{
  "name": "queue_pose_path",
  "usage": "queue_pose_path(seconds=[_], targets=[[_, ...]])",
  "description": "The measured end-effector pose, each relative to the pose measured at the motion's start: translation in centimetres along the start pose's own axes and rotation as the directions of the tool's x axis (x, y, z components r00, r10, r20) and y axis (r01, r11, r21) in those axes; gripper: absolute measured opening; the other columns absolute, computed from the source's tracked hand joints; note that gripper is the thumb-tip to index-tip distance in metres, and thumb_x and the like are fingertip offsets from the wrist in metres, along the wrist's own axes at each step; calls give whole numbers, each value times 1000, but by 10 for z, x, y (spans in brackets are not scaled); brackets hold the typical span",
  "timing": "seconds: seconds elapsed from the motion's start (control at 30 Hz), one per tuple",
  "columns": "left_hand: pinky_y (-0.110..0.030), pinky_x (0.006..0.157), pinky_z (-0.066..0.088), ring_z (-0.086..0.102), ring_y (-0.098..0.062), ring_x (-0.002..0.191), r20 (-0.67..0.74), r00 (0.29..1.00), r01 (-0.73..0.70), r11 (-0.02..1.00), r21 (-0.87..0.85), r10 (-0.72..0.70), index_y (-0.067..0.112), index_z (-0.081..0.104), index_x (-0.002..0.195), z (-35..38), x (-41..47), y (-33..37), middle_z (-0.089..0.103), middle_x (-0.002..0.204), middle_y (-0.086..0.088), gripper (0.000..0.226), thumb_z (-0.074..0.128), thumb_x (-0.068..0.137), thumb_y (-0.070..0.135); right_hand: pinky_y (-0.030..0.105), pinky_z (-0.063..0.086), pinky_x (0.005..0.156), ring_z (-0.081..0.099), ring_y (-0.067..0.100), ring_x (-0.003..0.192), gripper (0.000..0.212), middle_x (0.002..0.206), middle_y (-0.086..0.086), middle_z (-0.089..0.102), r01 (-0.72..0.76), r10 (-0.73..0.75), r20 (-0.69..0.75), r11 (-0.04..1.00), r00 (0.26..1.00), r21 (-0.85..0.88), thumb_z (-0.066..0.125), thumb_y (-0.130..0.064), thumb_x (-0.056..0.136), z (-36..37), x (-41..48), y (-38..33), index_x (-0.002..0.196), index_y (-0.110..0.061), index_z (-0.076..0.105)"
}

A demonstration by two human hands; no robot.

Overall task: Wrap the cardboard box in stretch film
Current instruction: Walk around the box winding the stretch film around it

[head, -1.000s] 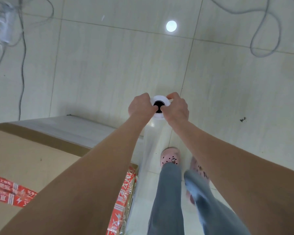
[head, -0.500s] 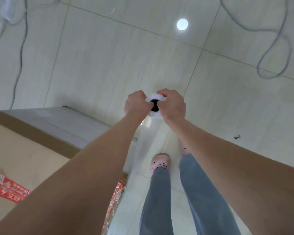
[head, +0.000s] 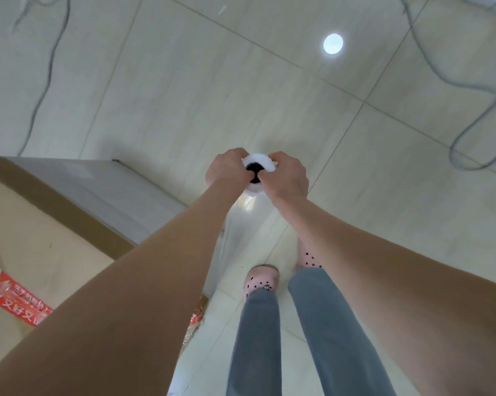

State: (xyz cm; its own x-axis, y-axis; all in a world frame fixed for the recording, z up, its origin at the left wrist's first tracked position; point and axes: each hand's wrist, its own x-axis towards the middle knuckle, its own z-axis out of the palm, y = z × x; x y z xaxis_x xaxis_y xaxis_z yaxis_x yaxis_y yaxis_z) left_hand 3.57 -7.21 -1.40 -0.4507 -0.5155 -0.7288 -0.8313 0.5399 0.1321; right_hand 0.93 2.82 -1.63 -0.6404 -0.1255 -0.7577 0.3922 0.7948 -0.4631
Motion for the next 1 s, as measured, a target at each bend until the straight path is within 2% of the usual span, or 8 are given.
queue_pose_path(seconds=[0.23,0.33,0.5,0.6,0.7,0.77,0.87,1.0], targets=[[-21,50,33,56,-23,70,-50,998,35,993,115,-30,19,59,82,-10,6,14,55,72,2,12,58,81,31,29,47,78,61,21,92,38,110,-4,66,83,-89,-32,983,995,-162,50,-12,81,-19,14,-19,110,-32,65],[-22,50,31,55,-23,71,-93,992,82,996,29,-79,17,57,88,-11,6,16,57,79,1,22,56,84,39,24,43,79,61,19,104,42,118,-6,64,143,-153,-43,975,987,-171,49,-10,86,-28,21,-34,119,-33,62],[-22,50,33,57,-21,67,-36,985,163,977,-138,-169,13,57,87,-13,8,9,65,80,0,33,54,83,45,27,40,70,57,21,92,37,115,-2,58,113,-112,17,991,994,-66,58,-22,86,-24,24,-38,123,-25,52],[-23,52,35,56,-21,70,1,995,100,992,-74,-100,14,56,93,-16,9,17,64,84,0,31,56,83,44,28,40,69,54,21,88,36,115,1,54,54,-54,27,999,998,3,56,-20,87,-26,27,-33,122,-27,50],[-28,63,43,62,-24,89,-39,999,-29,999,-27,28,23,53,121,-20,15,32,63,100,0,39,59,83,30,31,48,79,59,23,97,36,113,2,58,67,-67,32,997,997,26,53,-15,84,-31,29,-30,118,-27,55],[-25,59,42,61,-23,86,-63,995,-76,997,10,77,25,60,119,-22,19,42,63,97,1,37,55,82,20,34,49,79,60,25,96,34,107,2,62,73,-74,23,997,997,34,48,-10,83,-35,30,-30,111,-24,61],[-24,51,38,56,-24,74,-105,993,-57,995,-87,48,14,66,99,-20,21,47,59,83,-1,21,54,81,14,32,48,81,61,24,101,39,113,0,65,95,-96,11,994,995,50,45,-6,83,-41,32,-34,111,-23,65],[-30,61,48,64,-26,78,-121,992,6,950,-312,-46,11,62,96,-12,21,41,64,85,-5,19,60,85,26,22,41,91,54,18,116,53,130,-3,57,216,-216,-25,976,976,3,40,0,88,-38,35,-36,131,-27,56]])
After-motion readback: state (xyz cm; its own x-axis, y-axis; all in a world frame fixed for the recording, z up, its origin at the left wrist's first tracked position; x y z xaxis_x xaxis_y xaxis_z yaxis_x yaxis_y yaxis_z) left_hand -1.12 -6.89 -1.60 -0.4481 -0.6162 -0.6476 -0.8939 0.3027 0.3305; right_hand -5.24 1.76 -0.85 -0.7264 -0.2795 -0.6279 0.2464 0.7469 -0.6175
